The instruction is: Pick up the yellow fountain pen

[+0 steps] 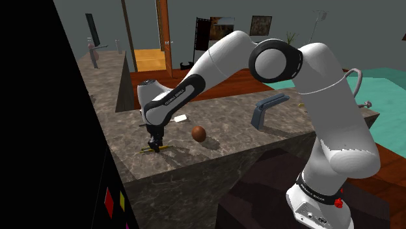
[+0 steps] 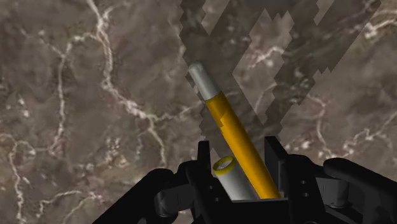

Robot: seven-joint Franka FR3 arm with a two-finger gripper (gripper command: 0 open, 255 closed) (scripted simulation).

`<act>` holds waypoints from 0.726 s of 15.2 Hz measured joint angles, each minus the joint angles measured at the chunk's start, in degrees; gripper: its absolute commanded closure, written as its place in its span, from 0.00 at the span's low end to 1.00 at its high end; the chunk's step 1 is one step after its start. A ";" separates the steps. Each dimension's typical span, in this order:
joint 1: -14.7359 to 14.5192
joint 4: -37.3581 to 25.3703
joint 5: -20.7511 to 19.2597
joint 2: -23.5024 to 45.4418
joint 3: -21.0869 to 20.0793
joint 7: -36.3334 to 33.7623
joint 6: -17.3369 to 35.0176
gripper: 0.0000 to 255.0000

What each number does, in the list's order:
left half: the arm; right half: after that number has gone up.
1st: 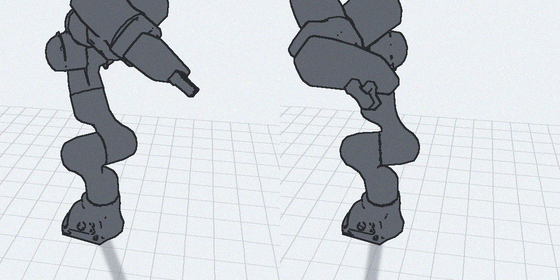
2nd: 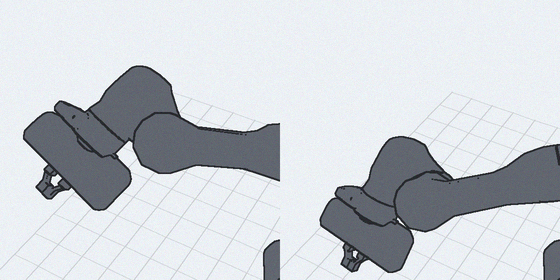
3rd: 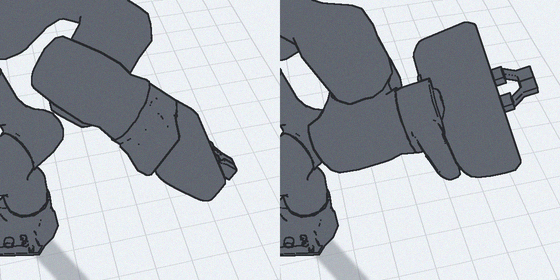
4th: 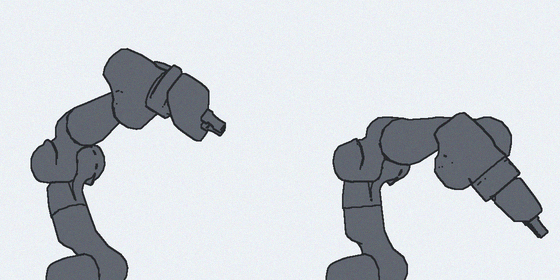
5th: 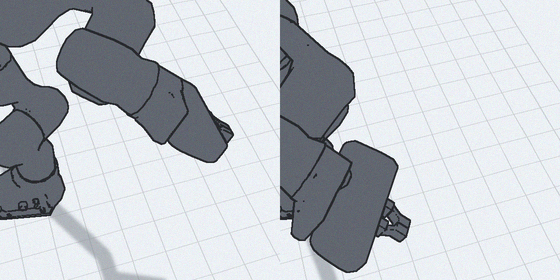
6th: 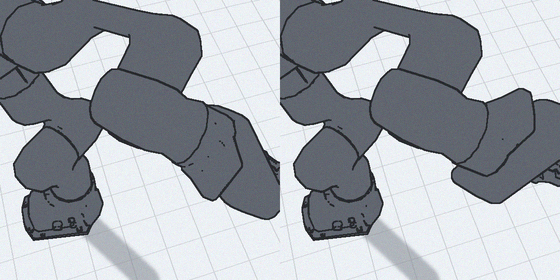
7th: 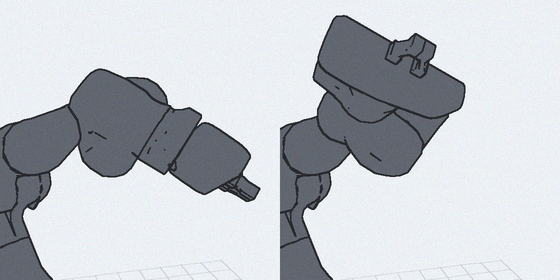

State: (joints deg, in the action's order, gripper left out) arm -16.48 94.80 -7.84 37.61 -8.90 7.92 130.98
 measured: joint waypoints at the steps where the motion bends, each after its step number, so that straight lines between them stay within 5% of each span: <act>1: 0.00 0.00 0.00 0.00 0.00 0.00 0.00 1.00; 11: 0.25 -0.14 0.52 -2.88 -0.38 0.31 -2.98 1.00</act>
State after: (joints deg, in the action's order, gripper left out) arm -16.22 94.67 -7.32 34.73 -9.29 8.23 128.00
